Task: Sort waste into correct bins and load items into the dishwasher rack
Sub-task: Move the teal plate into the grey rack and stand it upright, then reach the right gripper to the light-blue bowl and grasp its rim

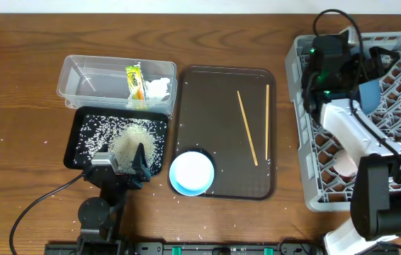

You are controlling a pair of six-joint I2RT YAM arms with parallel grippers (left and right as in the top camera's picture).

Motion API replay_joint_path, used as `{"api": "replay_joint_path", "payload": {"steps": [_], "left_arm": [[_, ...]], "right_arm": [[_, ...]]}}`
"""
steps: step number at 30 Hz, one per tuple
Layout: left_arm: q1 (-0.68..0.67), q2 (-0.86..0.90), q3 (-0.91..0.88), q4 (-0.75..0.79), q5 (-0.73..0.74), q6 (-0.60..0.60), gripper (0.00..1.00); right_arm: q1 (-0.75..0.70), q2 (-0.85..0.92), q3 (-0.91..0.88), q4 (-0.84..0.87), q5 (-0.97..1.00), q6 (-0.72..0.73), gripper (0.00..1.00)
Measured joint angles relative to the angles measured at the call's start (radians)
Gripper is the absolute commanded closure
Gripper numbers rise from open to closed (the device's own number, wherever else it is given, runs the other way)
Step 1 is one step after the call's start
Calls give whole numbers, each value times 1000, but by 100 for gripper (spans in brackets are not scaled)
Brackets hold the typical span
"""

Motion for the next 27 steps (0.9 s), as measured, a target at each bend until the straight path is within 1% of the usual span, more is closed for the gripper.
{"api": "replay_joint_path", "payload": {"steps": [5, 8, 9, 13, 16, 17, 19, 20, 23, 25, 27], "left_arm": [[0, 0, 0, 0, 0, 0, 7], [0, 0, 0, 0, 0, 0, 7], [0, 0, 0, 0, 0, 0, 7], [0, 0, 0, 0, 0, 0, 7], [0, 0, 0, 0, 0, 0, 7], [0, 0, 0, 0, 0, 0, 7], [0, 0, 0, 0, 0, 0, 6], [0, 0, 0, 0, 0, 0, 7], [0, 0, 0, 0, 0, 0, 7], [0, 0, 0, 0, 0, 0, 6], [0, 0, 0, 0, 0, 0, 7]], "right_arm": [[120, 0, 0, -7, -33, 7, 1], [192, -1, 0, -54, -65, 21, 1], [217, -2, 0, -82, -82, 29, 1], [338, -35, 0, -292, -198, 133, 1], [425, -89, -1, -509, -391, 316, 1], [440, -104, -1, -554, -458, 374, 1], [458, -145, -1, -640, -681, 549, 1], [458, -156, -1, -655, -748, 601, 1], [452, -182, -1, -692, -1030, 778, 14], [450, -184, 0, -726, -1197, 876, 21], [452, -181, -2, -775, -1352, 964, 25]]}}
